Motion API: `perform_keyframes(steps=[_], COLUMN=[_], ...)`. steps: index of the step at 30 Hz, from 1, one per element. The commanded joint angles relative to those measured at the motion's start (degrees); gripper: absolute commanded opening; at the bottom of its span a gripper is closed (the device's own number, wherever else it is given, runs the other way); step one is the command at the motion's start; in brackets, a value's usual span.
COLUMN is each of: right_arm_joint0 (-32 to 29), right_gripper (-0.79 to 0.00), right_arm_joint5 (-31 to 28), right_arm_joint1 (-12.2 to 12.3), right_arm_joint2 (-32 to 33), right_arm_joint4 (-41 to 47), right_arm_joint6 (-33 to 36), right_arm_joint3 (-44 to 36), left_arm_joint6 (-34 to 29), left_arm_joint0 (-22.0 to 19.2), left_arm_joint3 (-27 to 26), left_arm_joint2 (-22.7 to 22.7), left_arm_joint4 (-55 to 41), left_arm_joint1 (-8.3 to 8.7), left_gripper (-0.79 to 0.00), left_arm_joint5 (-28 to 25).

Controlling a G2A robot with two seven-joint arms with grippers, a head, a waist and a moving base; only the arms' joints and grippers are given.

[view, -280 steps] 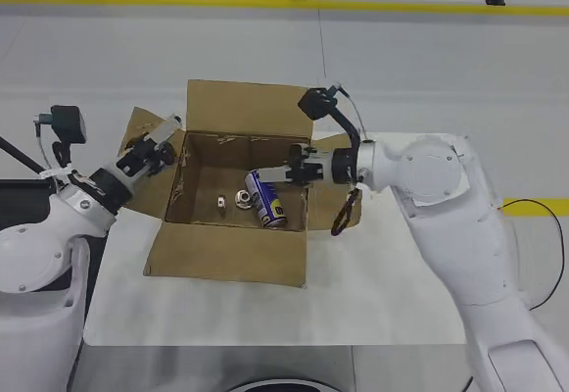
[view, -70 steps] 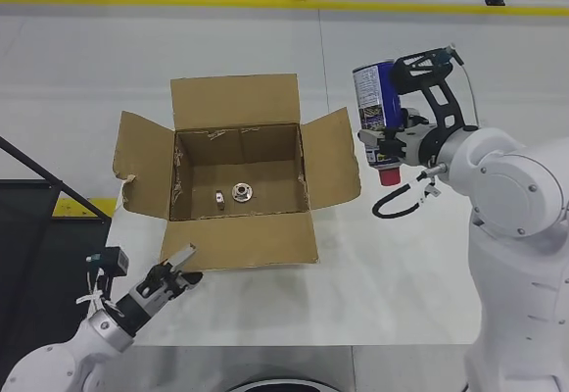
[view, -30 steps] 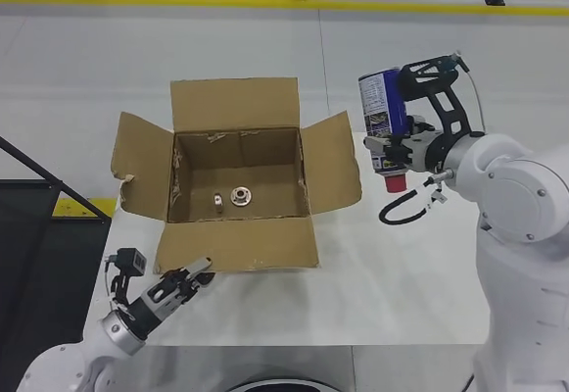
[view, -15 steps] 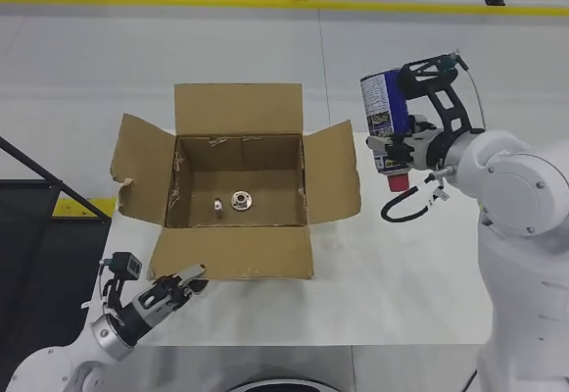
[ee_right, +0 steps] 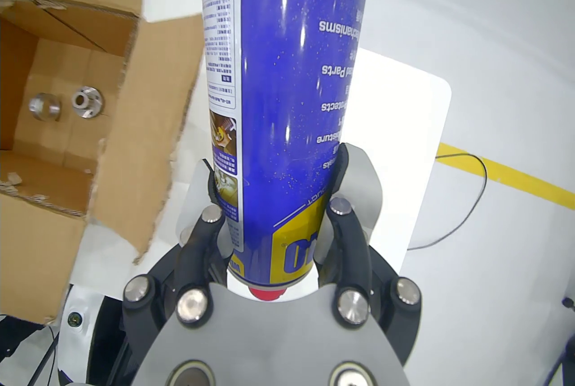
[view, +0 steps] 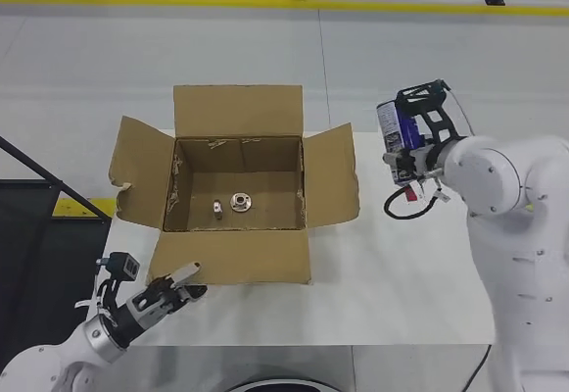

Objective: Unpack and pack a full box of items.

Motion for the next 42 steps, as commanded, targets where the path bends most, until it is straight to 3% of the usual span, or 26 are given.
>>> perform_keyframes(steps=[1, 10, 19, 34, 42], right_arm_joint0=[-0.35, -0.81, 0.91, -0.12, -2.82], right_gripper=[-0.785, -0.785, -0.785, -0.785, -0.785], right_arm_joint5=[-0.24, -1.73, 1.96, 4.94, 7.77], right_arm_joint1=[0.48, 2.44, 3.83, 4.95, 5.02], right_arm_joint2=[0.25, -2.1, -7.2, -9.93, -9.93], right_arm_joint4=[1.12, 4.52, 10.63, 14.39, 13.32], right_arm_joint6=[0.0, 0.0, 0.0, -0.74, -4.91], right_arm_joint3=[2.1, 15.68, 24.48, 26.07, 23.09], left_arm_joint6=[-0.99, -9.85, -14.76, -14.49, -21.42], left_arm_joint0=[-0.07, 1.14, 2.1, 1.86, 1.59], left_arm_joint3=[0.21, 1.23, 2.05, 1.64, 1.5], left_arm_joint2=[-0.89, -8.08, -15.3, -14.8, -14.35], left_arm_joint4=[-0.44, -4.35, -14.67, -14.19, -11.83], left_arm_joint1=[0.11, 0.82, 0.98, 1.01, 1.62], left_gripper=[0.0, 0.0, 0.0, 0.0, 0.0], left_arm_joint5=[0.01, -1.16, -0.77, -0.47, 0.05])
